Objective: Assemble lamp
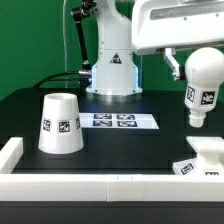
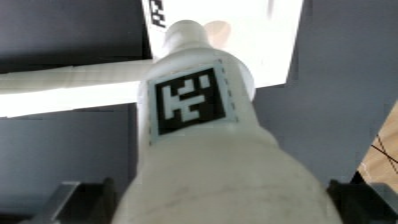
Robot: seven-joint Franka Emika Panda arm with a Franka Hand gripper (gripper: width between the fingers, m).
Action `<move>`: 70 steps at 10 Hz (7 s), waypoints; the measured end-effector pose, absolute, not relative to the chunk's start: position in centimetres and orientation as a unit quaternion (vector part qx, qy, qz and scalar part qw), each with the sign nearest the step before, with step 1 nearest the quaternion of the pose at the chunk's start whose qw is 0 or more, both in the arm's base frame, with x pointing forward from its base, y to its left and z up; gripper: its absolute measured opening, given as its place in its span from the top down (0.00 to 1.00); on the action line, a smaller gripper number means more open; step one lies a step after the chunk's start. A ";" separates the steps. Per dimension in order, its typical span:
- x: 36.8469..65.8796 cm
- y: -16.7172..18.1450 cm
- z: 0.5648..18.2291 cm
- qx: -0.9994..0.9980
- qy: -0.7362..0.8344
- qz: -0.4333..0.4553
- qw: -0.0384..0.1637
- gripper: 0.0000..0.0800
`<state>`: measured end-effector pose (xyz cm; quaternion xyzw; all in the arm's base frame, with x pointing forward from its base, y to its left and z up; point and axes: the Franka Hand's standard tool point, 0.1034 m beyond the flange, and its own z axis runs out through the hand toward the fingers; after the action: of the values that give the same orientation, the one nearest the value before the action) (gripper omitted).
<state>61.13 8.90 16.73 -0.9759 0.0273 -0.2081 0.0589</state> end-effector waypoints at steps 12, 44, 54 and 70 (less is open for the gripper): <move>60.7 10.9 13.4 -0.968 0.011 -0.246 0.055 0.28; 61.1 9.8 13.1 -0.998 -0.017 0.004 0.065 0.13; 62.1 9.9 12.7 -0.997 -0.034 -0.008 0.065 0.28; 60.7 9.5 12.7 -0.856 0.499 -0.045 0.124 0.27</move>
Offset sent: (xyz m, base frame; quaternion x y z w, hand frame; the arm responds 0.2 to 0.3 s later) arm -0.0249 0.0168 -0.0155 -0.0108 0.1132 0.0135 0.9934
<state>60.75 9.50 12.66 -0.8562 0.4994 -0.0451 0.1242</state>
